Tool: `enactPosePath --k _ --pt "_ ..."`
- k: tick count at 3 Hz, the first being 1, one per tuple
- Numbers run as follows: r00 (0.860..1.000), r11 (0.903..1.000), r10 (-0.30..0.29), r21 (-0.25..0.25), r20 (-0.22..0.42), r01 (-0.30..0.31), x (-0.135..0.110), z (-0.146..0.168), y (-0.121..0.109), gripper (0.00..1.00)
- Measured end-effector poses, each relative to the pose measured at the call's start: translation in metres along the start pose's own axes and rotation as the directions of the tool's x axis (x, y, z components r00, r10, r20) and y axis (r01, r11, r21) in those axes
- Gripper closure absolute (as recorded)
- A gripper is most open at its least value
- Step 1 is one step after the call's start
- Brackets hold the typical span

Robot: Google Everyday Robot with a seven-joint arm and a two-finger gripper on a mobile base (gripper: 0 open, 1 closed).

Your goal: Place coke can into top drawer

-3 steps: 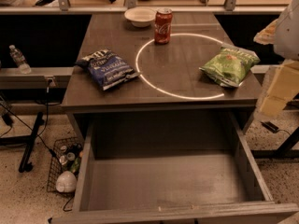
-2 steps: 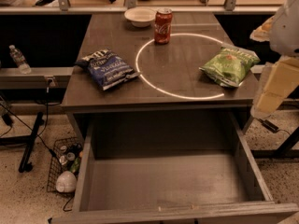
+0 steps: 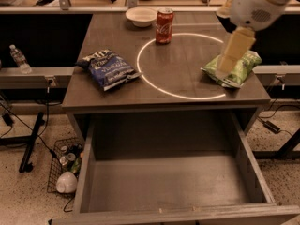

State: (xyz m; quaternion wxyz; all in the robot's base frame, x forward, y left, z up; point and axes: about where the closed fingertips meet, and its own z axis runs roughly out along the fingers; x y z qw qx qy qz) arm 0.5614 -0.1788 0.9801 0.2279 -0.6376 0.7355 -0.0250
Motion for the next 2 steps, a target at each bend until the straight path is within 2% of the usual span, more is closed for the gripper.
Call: enactPosePath --k 1,2 --pt "0.994 0.9949 -0.015 0.101 0.105 0.005 -0.0317 0.0276 -0.0827 0.0" --pt "0.994 0.9949 -0.015 0.1 0.105 0.005 -0.0317 0.0281 -0.0825 0.0"
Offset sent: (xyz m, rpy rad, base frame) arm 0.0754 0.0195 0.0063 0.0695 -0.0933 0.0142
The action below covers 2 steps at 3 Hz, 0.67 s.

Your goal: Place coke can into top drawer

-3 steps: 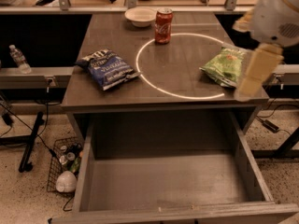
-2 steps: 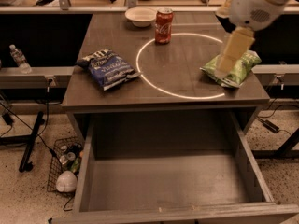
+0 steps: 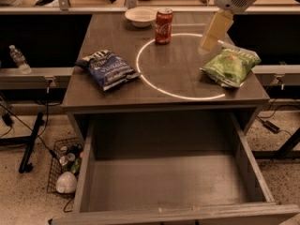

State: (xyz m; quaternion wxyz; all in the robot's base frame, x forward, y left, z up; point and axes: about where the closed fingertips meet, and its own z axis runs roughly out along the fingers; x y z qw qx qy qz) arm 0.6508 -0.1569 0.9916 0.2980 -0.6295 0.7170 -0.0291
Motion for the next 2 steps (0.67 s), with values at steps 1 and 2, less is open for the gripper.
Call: enactPosePath --k 1,2 --pt "0.994 0.9953 0.096 0.009 0.048 -0.097 -0.001 0.022 -0.007 0.0" --pt "0.962 0.9704 0.238 0.011 0.135 -0.241 -0.008 0.072 -0.029 0.0"
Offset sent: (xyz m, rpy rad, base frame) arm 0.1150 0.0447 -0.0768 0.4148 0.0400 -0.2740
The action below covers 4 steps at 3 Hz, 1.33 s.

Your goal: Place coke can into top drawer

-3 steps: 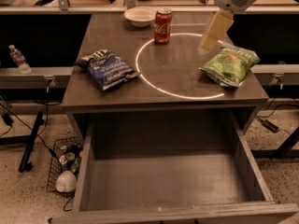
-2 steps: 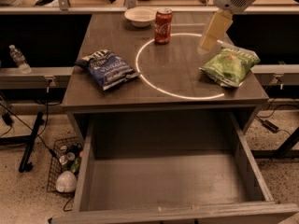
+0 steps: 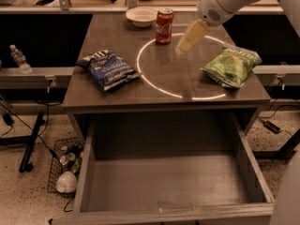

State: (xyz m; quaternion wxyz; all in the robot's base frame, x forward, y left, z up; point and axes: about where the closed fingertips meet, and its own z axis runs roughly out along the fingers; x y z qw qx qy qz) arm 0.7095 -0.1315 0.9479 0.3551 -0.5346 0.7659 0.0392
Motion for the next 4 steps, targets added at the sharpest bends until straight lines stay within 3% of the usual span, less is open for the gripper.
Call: enactPosePath --k 1,2,4 --pt "0.991 0.9943 0.105 0.013 0.081 -0.106 -0.011 0.049 -0.021 0.0" --pt "0.973 0.9849 0.165 0.026 0.161 -0.171 -0.03 0.087 -0.042 0.0" --pt "0.944 0.9634 0.214 0.105 0.253 -0.247 -0.047 0.14 -0.084 0.0"
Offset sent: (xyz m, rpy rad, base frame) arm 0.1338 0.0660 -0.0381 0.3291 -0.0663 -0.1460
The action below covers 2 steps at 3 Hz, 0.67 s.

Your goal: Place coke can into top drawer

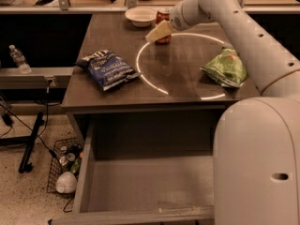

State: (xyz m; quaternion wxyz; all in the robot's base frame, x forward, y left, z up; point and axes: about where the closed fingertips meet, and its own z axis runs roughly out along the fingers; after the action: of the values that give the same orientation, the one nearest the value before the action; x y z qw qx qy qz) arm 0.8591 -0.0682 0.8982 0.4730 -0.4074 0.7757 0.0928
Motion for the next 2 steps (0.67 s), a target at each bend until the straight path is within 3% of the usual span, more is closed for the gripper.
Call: enactPosePath --k 1,2 --pt "0.999 0.9986 0.034 0.04 0.038 -0.036 -0.0015 0.0177 -0.0189 0.18" --pt "0.995 0.9969 0.07 0.031 0.072 -0.073 0.0004 0.0228 -0.0249 0.41"
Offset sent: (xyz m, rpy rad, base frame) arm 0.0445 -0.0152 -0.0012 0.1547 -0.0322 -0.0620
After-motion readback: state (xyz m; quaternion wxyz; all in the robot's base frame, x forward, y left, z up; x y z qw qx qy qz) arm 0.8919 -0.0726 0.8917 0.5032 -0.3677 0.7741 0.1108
